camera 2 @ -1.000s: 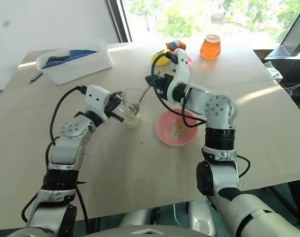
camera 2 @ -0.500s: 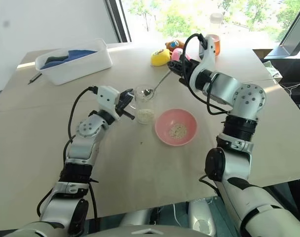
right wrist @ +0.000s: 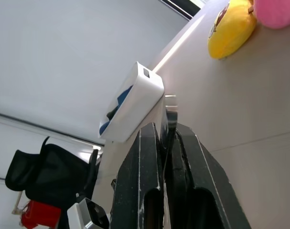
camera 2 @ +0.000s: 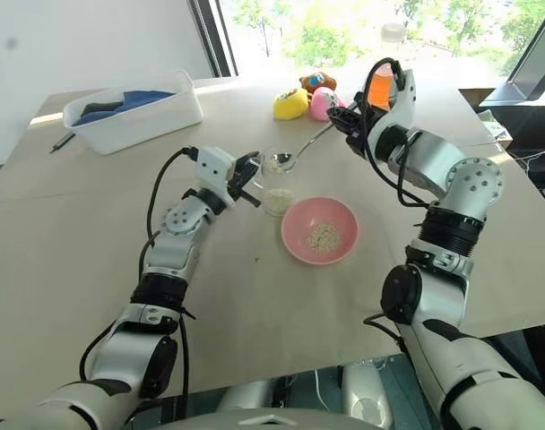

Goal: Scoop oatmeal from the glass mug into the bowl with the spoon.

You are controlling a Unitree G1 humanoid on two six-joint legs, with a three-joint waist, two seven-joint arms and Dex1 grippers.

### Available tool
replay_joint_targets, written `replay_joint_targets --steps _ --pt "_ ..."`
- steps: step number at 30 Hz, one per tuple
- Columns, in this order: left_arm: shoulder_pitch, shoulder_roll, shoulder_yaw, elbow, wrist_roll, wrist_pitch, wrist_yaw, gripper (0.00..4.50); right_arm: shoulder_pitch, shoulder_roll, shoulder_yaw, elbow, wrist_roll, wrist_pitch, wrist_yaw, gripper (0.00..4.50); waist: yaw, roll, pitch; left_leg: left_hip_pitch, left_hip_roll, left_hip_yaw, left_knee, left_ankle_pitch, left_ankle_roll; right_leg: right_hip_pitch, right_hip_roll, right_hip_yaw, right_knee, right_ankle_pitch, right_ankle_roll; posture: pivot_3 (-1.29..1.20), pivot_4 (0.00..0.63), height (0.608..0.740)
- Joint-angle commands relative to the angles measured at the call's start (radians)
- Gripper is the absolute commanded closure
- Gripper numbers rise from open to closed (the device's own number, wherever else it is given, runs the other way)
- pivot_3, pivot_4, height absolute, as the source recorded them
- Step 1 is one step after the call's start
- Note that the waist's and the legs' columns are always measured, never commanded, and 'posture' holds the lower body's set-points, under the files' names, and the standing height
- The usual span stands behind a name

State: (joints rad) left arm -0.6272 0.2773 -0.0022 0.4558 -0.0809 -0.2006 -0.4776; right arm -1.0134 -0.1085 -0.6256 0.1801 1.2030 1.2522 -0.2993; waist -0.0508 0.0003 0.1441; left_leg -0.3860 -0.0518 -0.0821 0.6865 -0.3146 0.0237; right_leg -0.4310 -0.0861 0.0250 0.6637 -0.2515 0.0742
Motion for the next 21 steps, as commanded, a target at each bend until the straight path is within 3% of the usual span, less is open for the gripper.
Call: replay_joint_targets --steps 1,14,21 --pt "-0.034 0.004 0.019 -0.014 -0.013 -0.06 -0.007 4.48 0.005 -0.025 -0.018 -0.017 0.046 -0.04 -0.029 4.5 -0.005 0.0 0.0 0.0 0.0 0.0 0.0 0.0 0.0 0.0 0.0 0.0 0.0 0.0 0.0 0.0 0.15 0.74" --pt "-0.064 0.013 0.033 0.053 -0.016 -0.081 -0.012 4.48 0.021 -0.051 -0.004 -0.049 0.231 -0.109 -0.141 4.5 -0.016 0.0 0.0 0.0 0.0 0.0 0.0 0.0 0.0 0.0 0.0 0.0 0.0 0.0 0.0 0.0 0.15 0.74" --pt "-0.069 0.027 0.042 0.088 -0.014 -0.096 -0.011 4.48 0.076 -0.111 0.021 -0.099 0.433 -0.113 -0.196 4.5 -0.017 0.0 0.0 0.0 0.0 0.0 0.0 0.0 0.001 0.0 0.0 0.0 0.0 0.0 0.0 0.0 0.15 0.74"
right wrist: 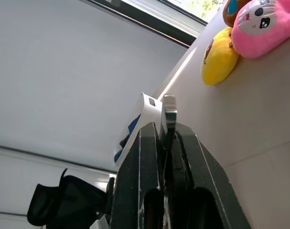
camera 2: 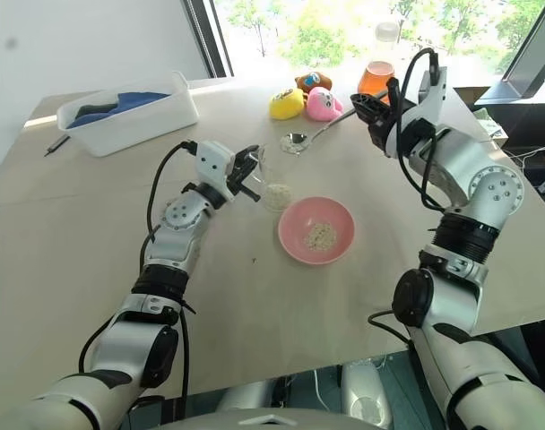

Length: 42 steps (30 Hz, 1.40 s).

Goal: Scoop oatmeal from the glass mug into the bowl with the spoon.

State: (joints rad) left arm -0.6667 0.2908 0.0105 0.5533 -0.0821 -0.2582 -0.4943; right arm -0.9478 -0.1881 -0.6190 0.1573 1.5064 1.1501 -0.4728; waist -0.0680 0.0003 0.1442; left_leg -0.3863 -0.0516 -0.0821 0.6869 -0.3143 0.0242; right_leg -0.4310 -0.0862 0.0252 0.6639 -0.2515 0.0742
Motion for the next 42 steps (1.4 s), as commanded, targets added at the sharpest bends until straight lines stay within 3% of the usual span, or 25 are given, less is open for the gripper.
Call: replay_joint_targets --steps 1,10,18,27,33,42 --pt "-0.028 0.015 0.03 -0.006 -0.012 -0.041 0.005 4.48 0.023 -0.041 0.023 -0.088 0.167 -0.017 -0.037 4.5 0.0 0.0 0.0 0.0 0.0 0.0 0.0 0.0 0.0 0.0 0.0 0.0 0.0 0.0 0.0 0.0 0.15 0.74" --pt "-0.02 0.025 0.04 0.013 -0.01 -0.042 0.001 4.48 0.194 -0.187 0.147 -0.221 0.454 -0.088 -0.131 4.5 0.002 0.0 0.0 0.0 0.0 0.0 0.001 0.0 0.0 0.0 0.0 0.0 0.0 0.0 0.0 0.0 0.15 0.74" --pt "-0.013 0.028 0.042 0.02 -0.012 -0.041 0.001 4.48 0.318 -0.335 0.262 -0.28 0.466 -0.106 -0.131 4.5 0.005 0.0 0.0 -0.001 0.0 0.001 0.001 0.0 0.001 0.0 0.0 0.0 0.0 0.0 0.0 0.0 0.15 0.74" --pt "-0.002 0.028 0.04 0.014 -0.008 -0.042 0.006 4.48 0.228 -0.52 0.473 -0.392 0.16 -0.001 0.102 4.5 0.01 -0.001 0.0 -0.001 0.0 0.001 0.001 0.0 0.001 0.0 0.0 0.0 0.0 0.0 0.0 0.0 0.15 0.74" --pt "0.009 0.023 0.039 0.009 -0.008 -0.045 0.011 4.48 0.116 -0.652 0.647 -0.541 -0.181 0.023 0.383 4.5 0.017 -0.001 0.0 -0.001 0.0 0.0 0.001 0.0 0.001 0.0 0.0 0.0 -0.001 0.0 0.0 0.0 0.15 0.74" --pt "0.011 0.012 0.028 0.006 -0.001 -0.052 0.021 4.48 0.059 -0.67 0.721 -0.633 -0.38 0.034 0.594 4.5 0.033 -0.002 0.0 -0.002 -0.001 -0.001 0.002 0.0 0.001 0.0 -0.001 -0.002 -0.001 0.0 0.0 0.0 0.15 0.74"
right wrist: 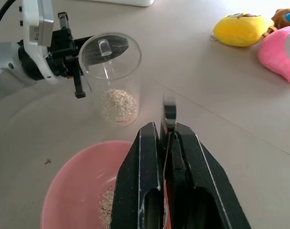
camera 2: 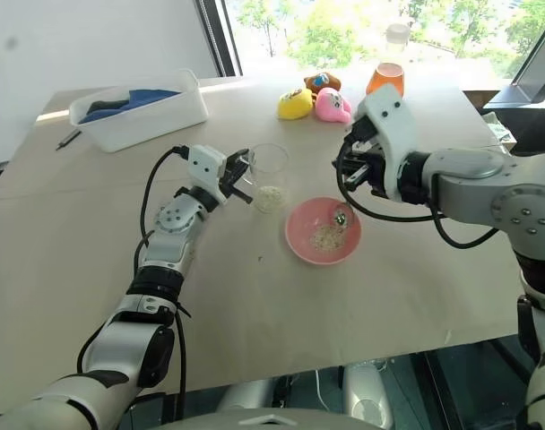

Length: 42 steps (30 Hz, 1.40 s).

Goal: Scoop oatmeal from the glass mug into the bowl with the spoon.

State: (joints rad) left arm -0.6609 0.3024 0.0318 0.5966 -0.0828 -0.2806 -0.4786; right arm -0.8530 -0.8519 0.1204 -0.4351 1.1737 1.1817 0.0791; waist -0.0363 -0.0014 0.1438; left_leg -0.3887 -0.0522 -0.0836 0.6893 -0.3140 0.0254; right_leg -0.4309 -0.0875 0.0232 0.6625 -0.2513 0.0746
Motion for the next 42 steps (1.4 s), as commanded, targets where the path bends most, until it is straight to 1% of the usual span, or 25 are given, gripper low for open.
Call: replay_joint_targets --steps 1,6,10,12,15,19,22,25,29,33,35,36,39,42 --pt "0.008 0.0 0.007 -0.04 -0.001 -0.029 0.006 4.48 -0.039 0.001 -0.023 -0.043 -0.048 0.009 0.05 4.5 0.001 0.0 0.0 -0.001 0.0 -0.001 0.0 0.0 0.0 0.0 0.0 -0.001 0.0 0.0 0.0 0.0 0.15 0.74" --pt "0.02 0.0 0.006 -0.045 0.001 -0.03 0.01 4.48 -0.066 0.038 -0.041 -0.05 -0.058 0.043 0.08 4.5 0.001 0.0 0.0 -0.001 0.0 -0.001 0.0 0.0 0.0 0.0 0.0 -0.001 0.0 0.0 0.0 0.0 0.15 0.74" --pt "0.025 -0.002 0.005 -0.053 0.002 -0.027 0.014 4.48 -0.077 0.104 -0.117 0.017 -0.016 0.067 0.038 4.5 0.001 0.0 0.0 -0.001 0.0 -0.001 0.001 0.0 0.0 0.0 -0.001 -0.001 0.0 0.0 0.0 0.0 0.15 0.74" --pt "0.031 -0.005 0.008 -0.059 -0.008 -0.015 0.009 4.48 -0.117 0.159 -0.169 0.086 -0.011 0.064 -0.013 4.5 -0.001 0.0 0.0 -0.001 0.0 -0.001 0.001 0.0 0.0 0.0 -0.001 -0.001 0.0 0.0 0.0 0.0 0.15 0.74" --pt "0.054 -0.015 0.012 -0.072 -0.029 0.008 -0.002 4.48 -0.215 0.294 -0.234 0.187 0.016 0.039 -0.113 4.5 -0.005 0.0 0.0 -0.001 -0.001 -0.001 0.001 0.0 0.0 -0.001 -0.001 -0.001 0.001 0.0 0.0 0.0 0.15 0.74" --pt "0.08 -0.025 0.004 -0.099 -0.035 0.021 -0.009 4.48 -0.301 0.438 -0.282 0.282 0.0 0.003 -0.19 4.5 -0.006 0.0 0.0 -0.001 -0.001 -0.002 0.001 0.0 0.0 -0.001 0.0 -0.001 0.001 0.0 0.0 0.0 0.15 0.74" --pt "0.098 -0.03 0.004 -0.129 -0.036 0.036 0.001 4.48 -0.336 0.504 -0.277 0.326 -0.046 -0.029 -0.197 4.5 -0.004 0.0 0.0 -0.001 -0.002 -0.002 0.001 0.0 0.0 -0.001 -0.001 -0.001 0.001 0.0 0.0 0.0 0.15 0.74" --pt "0.115 -0.036 0.004 -0.161 -0.038 0.053 0.011 4.48 -0.305 0.54 -0.239 0.329 -0.099 -0.044 -0.165 4.5 -0.005 0.0 0.0 -0.002 -0.003 -0.003 0.002 0.0 0.0 -0.001 -0.002 -0.002 0.001 0.0 0.0 0.0 0.15 0.74" --pt "0.135 -0.038 0.008 -0.19 -0.041 0.072 0.021 4.48 -0.247 0.544 -0.183 0.314 -0.183 -0.063 -0.106 4.5 -0.007 0.0 -0.001 -0.002 -0.003 -0.004 0.002 0.0 0.0 -0.001 -0.002 -0.003 0.001 0.0 0.0 0.0 0.15 0.74" --pt "0.15 -0.038 0.011 -0.207 -0.042 0.083 0.029 4.48 -0.223 0.568 -0.16 0.322 -0.233 -0.074 -0.056 4.5 -0.009 0.0 -0.001 -0.002 -0.003 -0.003 0.003 0.0 0.0 -0.001 -0.001 -0.002 0.002 0.0 0.0 0.0 0.15 0.74" --pt "0.155 -0.038 0.011 -0.214 -0.041 0.088 0.031 4.5 -0.222 0.582 -0.153 0.321 -0.25 -0.077 -0.034 3.77 -0.01 0.0 -0.001 -0.002 -0.003 -0.003 0.003 0.0 0.0 -0.001 -0.001 -0.002 0.002 0.0 0.0 0.0 0.15 0.74" --pt "0.157 -0.038 0.011 -0.216 -0.041 0.089 0.032 4.5 -0.225 0.591 -0.155 0.322 -0.256 -0.079 -0.029 3.27 -0.011 0.001 -0.001 -0.002 -0.003 -0.003 0.003 0.0 0.0 -0.001 -0.001 -0.002 0.002 0.0 0.0 0.0 0.15 0.74" --pt "0.16 -0.037 0.01 -0.218 -0.04 0.092 0.035 4.5 -0.239 0.611 -0.17 0.328 -0.28 -0.087 -0.021 2.06 -0.01 0.001 -0.001 -0.002 -0.003 -0.004 0.003 0.0 0.0 -0.001 -0.001 -0.002 0.002 0.0 0.0 0.0 0.15 0.74" --pt "0.161 -0.035 0.01 -0.219 -0.041 0.094 0.037 4.5 -0.25 0.624 -0.19 0.334 -0.301 -0.097 -0.021 0.63 -0.01 0.001 -0.001 -0.002 -0.003 -0.004 0.004 0.0 0.0 -0.001 -0.001 -0.002 0.002 0.0 0.0 0.0 0.15 0.74"
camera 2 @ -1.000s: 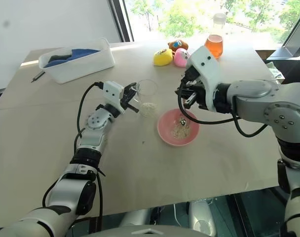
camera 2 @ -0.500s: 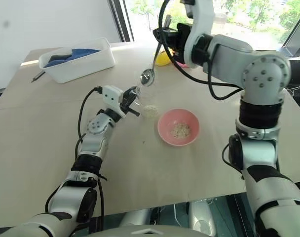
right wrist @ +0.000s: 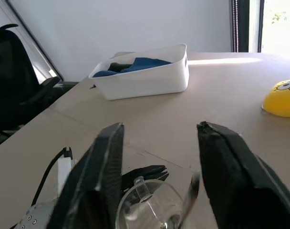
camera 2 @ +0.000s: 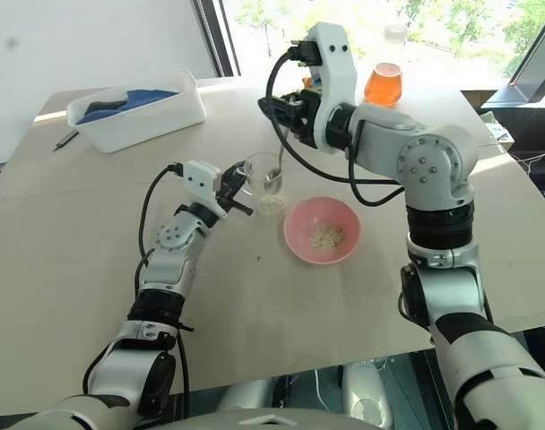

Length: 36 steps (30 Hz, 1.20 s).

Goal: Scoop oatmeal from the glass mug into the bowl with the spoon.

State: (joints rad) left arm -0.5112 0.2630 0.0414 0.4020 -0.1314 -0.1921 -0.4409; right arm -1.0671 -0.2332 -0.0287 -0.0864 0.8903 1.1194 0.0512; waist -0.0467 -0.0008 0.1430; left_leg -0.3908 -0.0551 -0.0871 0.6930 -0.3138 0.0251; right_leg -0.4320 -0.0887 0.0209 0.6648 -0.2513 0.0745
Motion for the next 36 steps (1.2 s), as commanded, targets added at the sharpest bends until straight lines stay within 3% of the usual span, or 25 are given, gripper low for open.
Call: replay_joint_targets --steps 1,8,9,14,21,28,31,36 --pt "0.011 0.005 0.0 -0.025 0.007 0.006 0.0 4.5 -0.042 0.009 -0.05 -0.012 -0.022 -0.04 0.006 0.63 0.0 0.0 0.0 0.0 0.0 0.0 0.0 0.0 0.0 0.0 0.0 0.0 0.0 0.0 0.0 0.0 0.15 0.74" --pt "0.012 0.006 0.002 -0.02 0.002 0.009 0.0 4.5 -0.065 -0.003 -0.104 0.039 -0.08 -0.099 0.02 0.63 0.0 0.0 0.0 0.0 0.0 0.0 0.0 0.0 0.0 0.0 0.0 0.0 0.0 0.0 0.0 0.0 0.15 0.74" --pt "0.012 0.006 0.002 -0.021 0.0 0.01 -0.001 3.74 -0.065 -0.003 -0.106 0.042 -0.085 -0.1 0.023 0.57 0.0 0.0 0.0 0.0 0.0 0.0 0.0 0.0 0.0 0.0 0.0 0.0 0.0 0.0 0.0 0.0 0.15 0.74" --pt "0.013 0.015 0.002 -0.026 0.003 0.02 -0.001 1.59 -0.059 0.013 -0.123 0.035 -0.09 -0.086 0.023 0.57 -0.003 0.0 0.0 0.0 0.0 0.0 0.0 0.0 0.0 0.0 0.0 0.0 0.0 0.0 0.0 0.0 0.15 0.74" --pt "0.069 0.037 0.004 -0.127 -0.003 0.06 -0.008 1.59 -0.035 -0.005 -0.164 0.008 -0.081 -0.07 0.02 0.57 -0.014 0.0 0.0 0.0 0.0 0.0 0.0 0.0 0.0 0.0 0.0 0.0 0.0 0.0 0.0 0.0 0.15 0.74" --pt "0.255 0.112 -0.008 -0.475 -0.046 0.219 -0.069 1.59 0.073 -0.079 -0.217 -0.112 -0.062 -0.05 0.047 0.57 -0.02 0.0 0.0 0.0 0.0 -0.001 -0.001 0.0 0.0 0.0 0.0 0.001 0.0 0.0 0.0 0.0 0.15 0.74" --pt "0.371 0.137 0.024 -0.64 -0.094 0.313 -0.066 1.59 0.201 -0.132 -0.246 -0.175 -0.063 -0.095 0.11 0.57 -0.019 0.0 0.0 0.0 0.0 -0.001 -0.001 0.0 0.0 0.0 0.0 0.001 -0.001 0.0 0.0 0.0 0.15 0.74" --pt "0.639 0.172 0.085 -0.846 -0.166 0.42 -0.073 1.59 0.557 -0.318 -0.237 -0.248 -0.133 -0.259 0.399 0.57 -0.002 0.0 0.0 0.0 0.001 0.001 -0.002 0.0 0.0 0.0 0.0 0.002 -0.001 0.0 0.0 0.0 0.15 0.74"
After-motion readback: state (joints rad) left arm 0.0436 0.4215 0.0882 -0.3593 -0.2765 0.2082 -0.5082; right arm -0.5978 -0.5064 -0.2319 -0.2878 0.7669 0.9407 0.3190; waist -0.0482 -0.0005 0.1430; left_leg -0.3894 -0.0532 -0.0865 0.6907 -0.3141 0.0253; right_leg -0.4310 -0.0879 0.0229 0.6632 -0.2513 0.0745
